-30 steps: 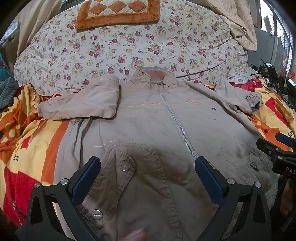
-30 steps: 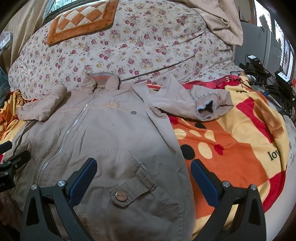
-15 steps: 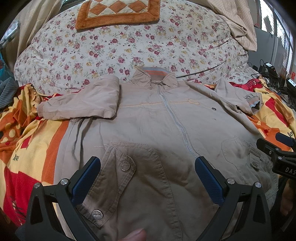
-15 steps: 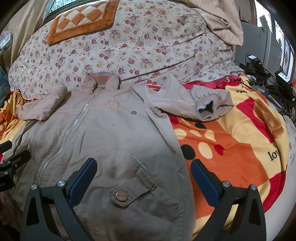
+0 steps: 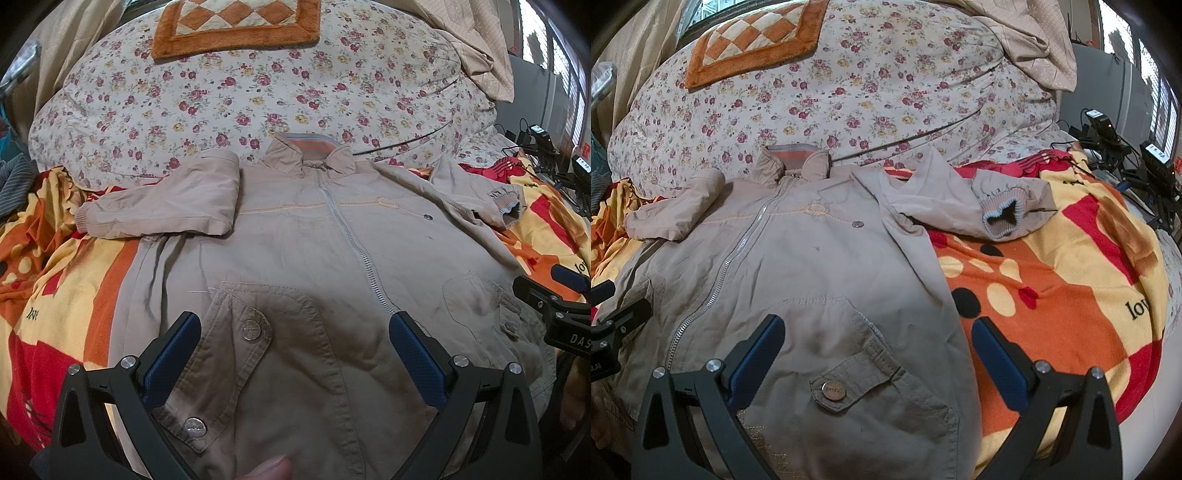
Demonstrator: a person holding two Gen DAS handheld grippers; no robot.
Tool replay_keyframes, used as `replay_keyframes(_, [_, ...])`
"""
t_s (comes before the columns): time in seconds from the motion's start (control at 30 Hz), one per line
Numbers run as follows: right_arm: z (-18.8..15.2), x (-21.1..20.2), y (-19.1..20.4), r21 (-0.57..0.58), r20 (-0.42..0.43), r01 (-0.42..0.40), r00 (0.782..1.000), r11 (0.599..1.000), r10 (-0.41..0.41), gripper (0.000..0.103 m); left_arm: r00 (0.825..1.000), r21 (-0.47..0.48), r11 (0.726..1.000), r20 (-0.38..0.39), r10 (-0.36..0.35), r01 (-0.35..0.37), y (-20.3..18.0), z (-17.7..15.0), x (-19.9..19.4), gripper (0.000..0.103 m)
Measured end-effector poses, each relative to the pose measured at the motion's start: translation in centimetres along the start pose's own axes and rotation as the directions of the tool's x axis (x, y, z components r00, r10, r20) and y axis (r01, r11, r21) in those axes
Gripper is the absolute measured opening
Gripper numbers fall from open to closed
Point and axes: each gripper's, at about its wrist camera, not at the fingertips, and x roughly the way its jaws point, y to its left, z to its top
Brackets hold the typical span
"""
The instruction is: Fold large clothes
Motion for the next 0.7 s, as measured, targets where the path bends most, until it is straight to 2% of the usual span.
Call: replay_keyframes(0.7, [0.00,-0.01,0.08,0.000,0.002,-0.001,1.000,1.000,0.001,0.103,1.000,0.000,1.000,0.000,0.000,0.000,0.00,0.00,0.00,0.094])
